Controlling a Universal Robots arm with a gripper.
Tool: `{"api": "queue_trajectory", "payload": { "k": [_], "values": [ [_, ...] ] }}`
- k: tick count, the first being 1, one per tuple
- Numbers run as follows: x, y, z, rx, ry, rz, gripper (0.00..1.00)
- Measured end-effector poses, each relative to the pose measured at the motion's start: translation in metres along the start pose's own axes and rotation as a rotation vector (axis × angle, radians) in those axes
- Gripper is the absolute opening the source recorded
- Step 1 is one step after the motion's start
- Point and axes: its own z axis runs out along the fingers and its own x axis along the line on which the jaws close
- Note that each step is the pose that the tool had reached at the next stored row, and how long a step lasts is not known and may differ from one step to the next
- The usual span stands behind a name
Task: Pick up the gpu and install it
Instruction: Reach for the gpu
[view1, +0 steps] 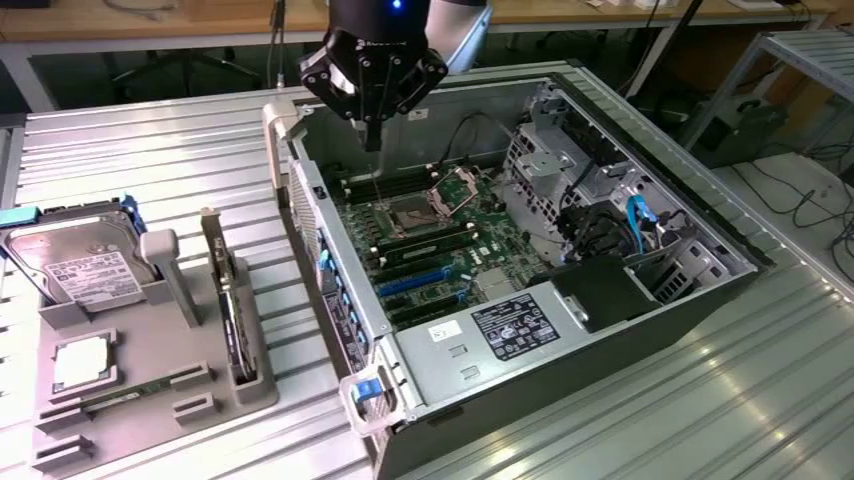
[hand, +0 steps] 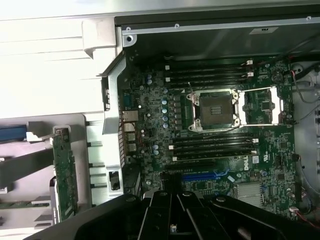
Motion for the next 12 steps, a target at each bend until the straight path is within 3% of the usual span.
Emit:
{"api": "queue_trajectory", "payload": {
  "k": [12],
  "values": [
    [0.014, -0.0015, -0.0004, -0.0001, 0.0, 0.0, 0.11]
  ]
}}
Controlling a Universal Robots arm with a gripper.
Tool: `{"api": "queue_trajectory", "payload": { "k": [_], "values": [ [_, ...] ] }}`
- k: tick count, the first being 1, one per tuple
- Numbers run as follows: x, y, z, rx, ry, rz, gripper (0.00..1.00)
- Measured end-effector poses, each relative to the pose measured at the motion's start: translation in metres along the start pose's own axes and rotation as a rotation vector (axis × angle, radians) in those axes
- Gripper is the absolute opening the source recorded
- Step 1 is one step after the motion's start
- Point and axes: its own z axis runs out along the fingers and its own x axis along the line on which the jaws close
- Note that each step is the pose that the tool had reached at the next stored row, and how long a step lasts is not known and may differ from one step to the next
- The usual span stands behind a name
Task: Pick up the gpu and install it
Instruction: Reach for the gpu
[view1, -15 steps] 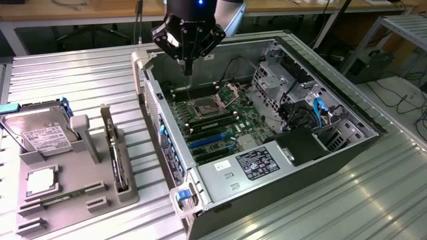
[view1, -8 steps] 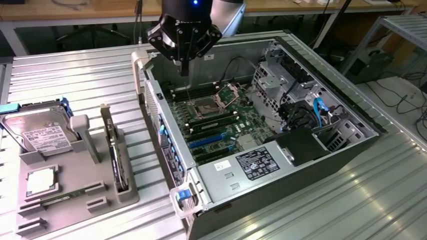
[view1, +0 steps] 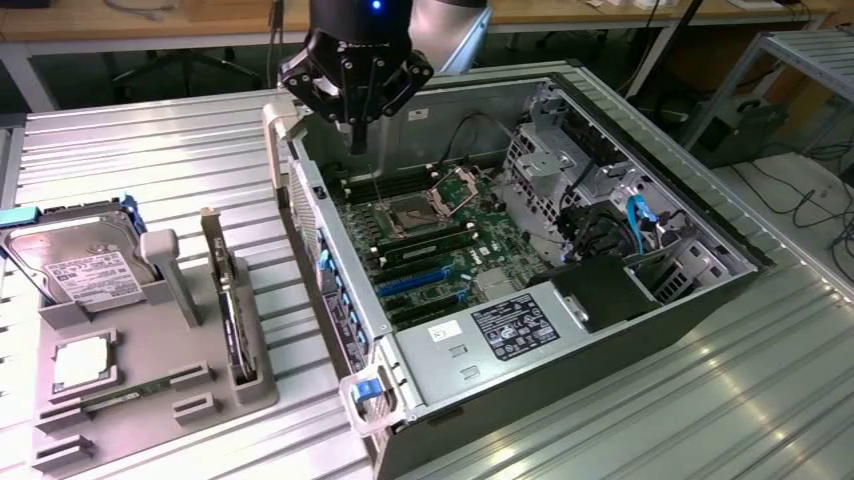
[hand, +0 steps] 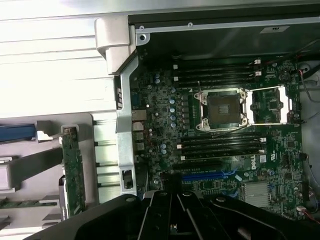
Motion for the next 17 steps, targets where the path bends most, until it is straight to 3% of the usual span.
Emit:
{"api": "queue_trajectory", "payload": {
  "k": [17],
  "values": [
    [0.024, -0.0038, -0.0007, 0.0, 0.0, 0.0, 0.11]
  ]
}}
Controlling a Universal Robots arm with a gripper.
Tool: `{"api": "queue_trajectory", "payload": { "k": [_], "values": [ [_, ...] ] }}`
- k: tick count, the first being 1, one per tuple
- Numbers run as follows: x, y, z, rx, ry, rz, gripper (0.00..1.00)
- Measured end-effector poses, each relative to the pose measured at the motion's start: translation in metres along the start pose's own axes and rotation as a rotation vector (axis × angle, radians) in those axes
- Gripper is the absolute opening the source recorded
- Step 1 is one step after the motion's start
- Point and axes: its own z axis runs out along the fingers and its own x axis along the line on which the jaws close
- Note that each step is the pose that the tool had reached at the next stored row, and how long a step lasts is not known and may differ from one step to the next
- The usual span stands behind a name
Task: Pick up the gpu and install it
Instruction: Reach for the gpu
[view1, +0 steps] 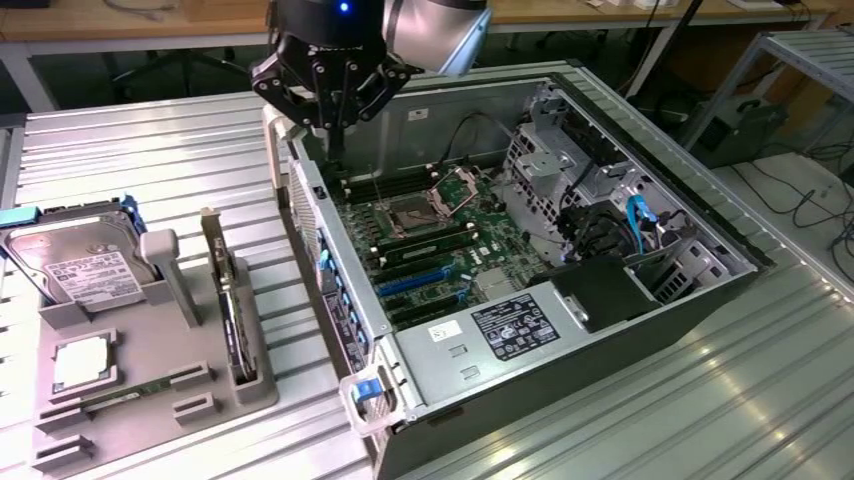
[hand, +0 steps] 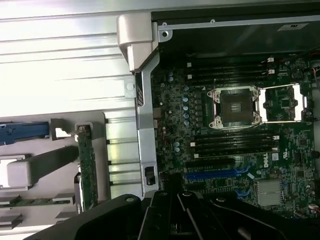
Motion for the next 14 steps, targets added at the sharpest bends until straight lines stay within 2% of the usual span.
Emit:
{"api": "queue_trajectory", "payload": {
  "k": [1, 3, 4, 5, 7, 9, 14],
  "values": [
    [0.004, -0.0005, -0.0001, 0.0, -0.0001, 0.0, 0.11],
    [0.02, -0.0025, -0.0006, 0.0001, 0.0, 0.0, 0.11],
    [0.022, -0.0028, -0.0007, 0.0001, 0.0, 0.0, 0.11],
    [0.031, -0.0041, -0.001, 0.0001, 0.0, 0.0, 0.11],
    [0.057, -0.0079, -0.0017, 0.0, 0.0, 0.0, 0.11],
    [0.073, -0.0103, -0.0023, 0.0001, 0.0, 0.0, 0.11],
    [0.081, -0.0115, -0.0025, 0.0, -0.0001, 0.0, 0.11]
  ]
}}
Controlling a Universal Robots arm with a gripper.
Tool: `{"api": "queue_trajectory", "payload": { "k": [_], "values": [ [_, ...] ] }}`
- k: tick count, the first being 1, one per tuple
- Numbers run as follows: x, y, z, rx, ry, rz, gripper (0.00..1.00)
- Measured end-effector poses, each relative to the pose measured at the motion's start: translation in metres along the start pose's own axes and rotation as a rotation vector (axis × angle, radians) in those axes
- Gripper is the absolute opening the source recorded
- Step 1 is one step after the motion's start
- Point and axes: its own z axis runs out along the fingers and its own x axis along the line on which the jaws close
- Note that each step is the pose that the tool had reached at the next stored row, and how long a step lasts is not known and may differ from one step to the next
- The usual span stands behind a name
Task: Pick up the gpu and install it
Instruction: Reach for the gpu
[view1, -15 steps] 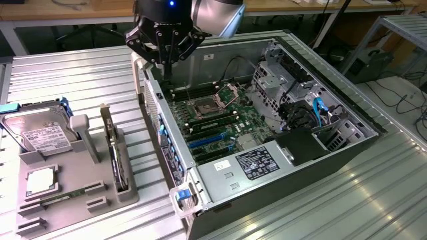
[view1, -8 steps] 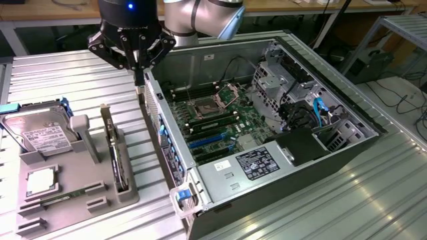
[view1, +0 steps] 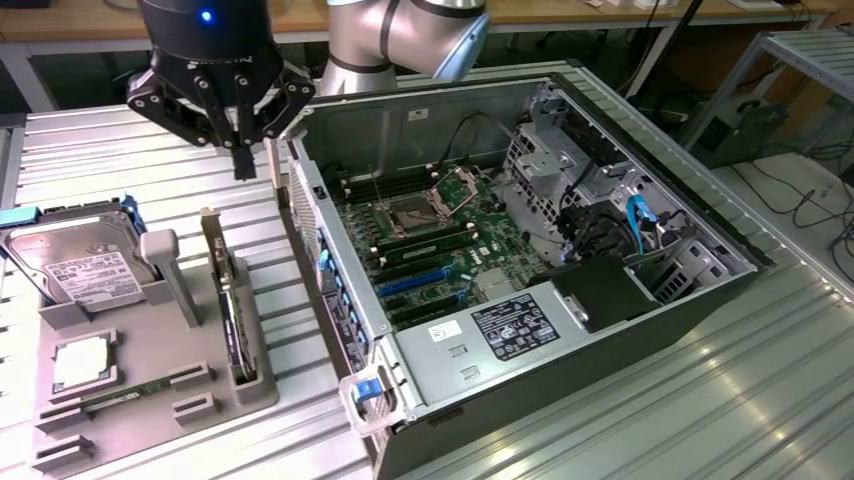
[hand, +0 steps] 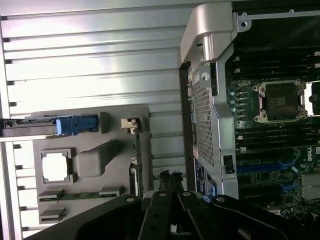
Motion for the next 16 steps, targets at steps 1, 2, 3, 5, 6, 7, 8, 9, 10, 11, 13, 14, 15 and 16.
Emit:
{"api": "queue_trajectory", "payload": {
  "k": [1, 2, 3, 5, 6, 7, 8, 9, 10, 11, 13, 14, 15, 16],
  "values": [
    [0.001, -0.0002, -0.0001, 0.0, 0.0001, 0.0, 0.11],
    [0.003, -0.0004, -0.0001, 0.0001, 0.0001, 0.0, 0.11],
    [0.004, -0.0006, -0.0002, 0.0001, 0.0001, 0.0, 0.11],
    [0.007, -0.0011, -0.0002, 0.0, 0.0001, 0.0, 0.11],
    [0.008, -0.0013, -0.0003, 0.0001, 0.0001, 0.0, 0.11],
    [0.009, -0.0015, -0.0003, 0.0, 0.0, 0.0, 0.11],
    [0.011, -0.0017, -0.0003, 0.0, 0.0, 0.0, 0.11],
    [0.012, -0.002, -0.0004, 0.0, 0.0, 0.0, 0.11],
    [0.014, -0.0022, -0.0004, 0.0, 0.0001, 0.0, 0.11],
    [0.015, -0.0024, -0.0005, 0.0, 0.0001, 0.0, 0.11],
    [0.018, -0.0029, -0.0006, 0.0, 0.0001, 0.0, 0.11],
    [0.019, -0.0031, -0.0006, 0.0, 0.0, 0.0, 0.11],
    [0.021, -0.0034, -0.0006, 0.0, 0.0, 0.0, 0.11],
    [0.022, -0.0037, -0.0007, -0.0001, 0.0, 0.0, 0.11]
  ]
}}
